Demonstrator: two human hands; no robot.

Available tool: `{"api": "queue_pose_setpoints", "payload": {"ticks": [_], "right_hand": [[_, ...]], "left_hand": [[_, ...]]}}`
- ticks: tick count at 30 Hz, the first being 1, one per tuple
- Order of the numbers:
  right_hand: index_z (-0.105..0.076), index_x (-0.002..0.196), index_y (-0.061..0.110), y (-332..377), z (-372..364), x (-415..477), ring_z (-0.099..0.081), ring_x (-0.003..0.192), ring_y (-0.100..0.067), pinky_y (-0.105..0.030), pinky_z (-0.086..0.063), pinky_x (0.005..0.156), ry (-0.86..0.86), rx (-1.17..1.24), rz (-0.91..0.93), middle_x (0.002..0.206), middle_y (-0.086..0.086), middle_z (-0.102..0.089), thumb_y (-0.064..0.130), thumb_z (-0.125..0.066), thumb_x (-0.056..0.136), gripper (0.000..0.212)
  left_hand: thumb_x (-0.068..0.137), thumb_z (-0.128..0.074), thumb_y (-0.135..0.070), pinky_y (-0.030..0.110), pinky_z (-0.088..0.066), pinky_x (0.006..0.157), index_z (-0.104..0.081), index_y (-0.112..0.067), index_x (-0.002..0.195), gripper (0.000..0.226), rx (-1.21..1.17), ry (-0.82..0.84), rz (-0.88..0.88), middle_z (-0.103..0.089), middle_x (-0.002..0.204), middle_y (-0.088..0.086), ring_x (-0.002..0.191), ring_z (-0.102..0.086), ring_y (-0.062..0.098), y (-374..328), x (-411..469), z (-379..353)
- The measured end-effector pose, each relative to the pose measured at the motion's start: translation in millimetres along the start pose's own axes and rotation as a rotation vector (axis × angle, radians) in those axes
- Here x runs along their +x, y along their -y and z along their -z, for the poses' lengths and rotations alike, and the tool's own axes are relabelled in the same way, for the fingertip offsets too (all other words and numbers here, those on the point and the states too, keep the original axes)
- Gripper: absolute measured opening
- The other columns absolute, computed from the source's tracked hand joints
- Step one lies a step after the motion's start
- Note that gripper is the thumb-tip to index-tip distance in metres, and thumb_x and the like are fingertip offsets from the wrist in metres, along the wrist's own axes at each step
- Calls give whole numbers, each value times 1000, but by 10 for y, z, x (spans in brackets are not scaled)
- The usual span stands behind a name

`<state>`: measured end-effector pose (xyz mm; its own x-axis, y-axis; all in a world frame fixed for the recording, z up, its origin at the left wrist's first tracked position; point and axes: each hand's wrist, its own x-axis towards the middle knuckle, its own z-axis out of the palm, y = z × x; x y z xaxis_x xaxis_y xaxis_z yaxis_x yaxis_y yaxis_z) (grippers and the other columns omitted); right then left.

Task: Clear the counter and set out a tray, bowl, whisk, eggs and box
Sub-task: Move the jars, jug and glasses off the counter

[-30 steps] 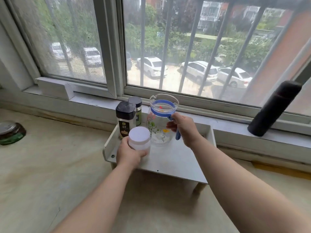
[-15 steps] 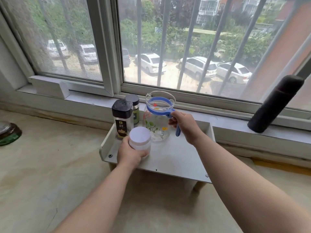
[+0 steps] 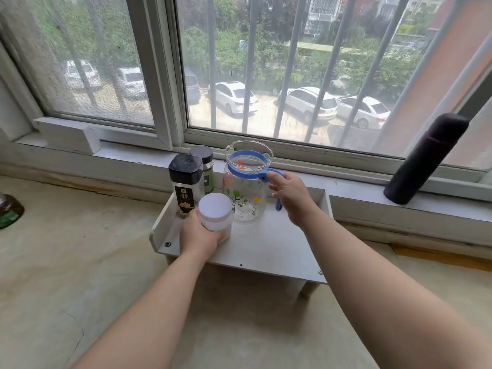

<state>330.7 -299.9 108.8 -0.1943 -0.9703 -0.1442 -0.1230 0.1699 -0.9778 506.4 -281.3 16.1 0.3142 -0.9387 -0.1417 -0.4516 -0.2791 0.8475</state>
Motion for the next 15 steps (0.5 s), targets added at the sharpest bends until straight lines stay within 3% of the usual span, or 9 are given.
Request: {"api": "queue_pose_setpoints", "payload": {"ticks": [4,8,10,12,15], "right_hand": [[-62,99,11,-25,85,-34,-42,125,-51,-65,-35,102,-17,23,-11,126,-31,-56,25,-56,93,17],[-63,108,6,-75,203,-83,-43,125,-50,-64,-36,102,-52,36,-15,126,-31,-55,28,-58,92,28],[-62,97,13,-93,240,-117,-46,123,-49,-63,-38,102,-70,31,-13,123,-29,-58,28,-58,92,17],[-61,87,17,-121,275,-128,-48,122,-46,-60,-39,104,-81,37,-15,120,-26,-61,27,-58,92,11],[-60,92,14,-162,294,-131,-58,113,-32,-47,-46,99,-96,55,-4,102,-14,-64,27,-58,92,12]], "left_hand": [[68,-84,-25,40,-44,99,-50,-14,129,71,51,-47,37,-56,130,9,120,-52,30,-21,14,-31],[70,-82,-30,38,-40,103,-47,-19,136,75,56,-34,81,-47,134,12,118,-52,33,-75,65,-100],[71,-81,-28,36,-39,104,-46,-19,136,75,10,-12,99,-49,136,13,121,-50,33,-107,120,-143],[73,-79,-26,36,-40,103,-47,-14,134,70,-11,-5,108,-52,136,14,124,-48,33,-147,169,-191],[80,-73,-24,34,-44,96,-52,-4,128,55,-19,10,127,-57,131,16,120,-53,34,-242,213,-240]]}}
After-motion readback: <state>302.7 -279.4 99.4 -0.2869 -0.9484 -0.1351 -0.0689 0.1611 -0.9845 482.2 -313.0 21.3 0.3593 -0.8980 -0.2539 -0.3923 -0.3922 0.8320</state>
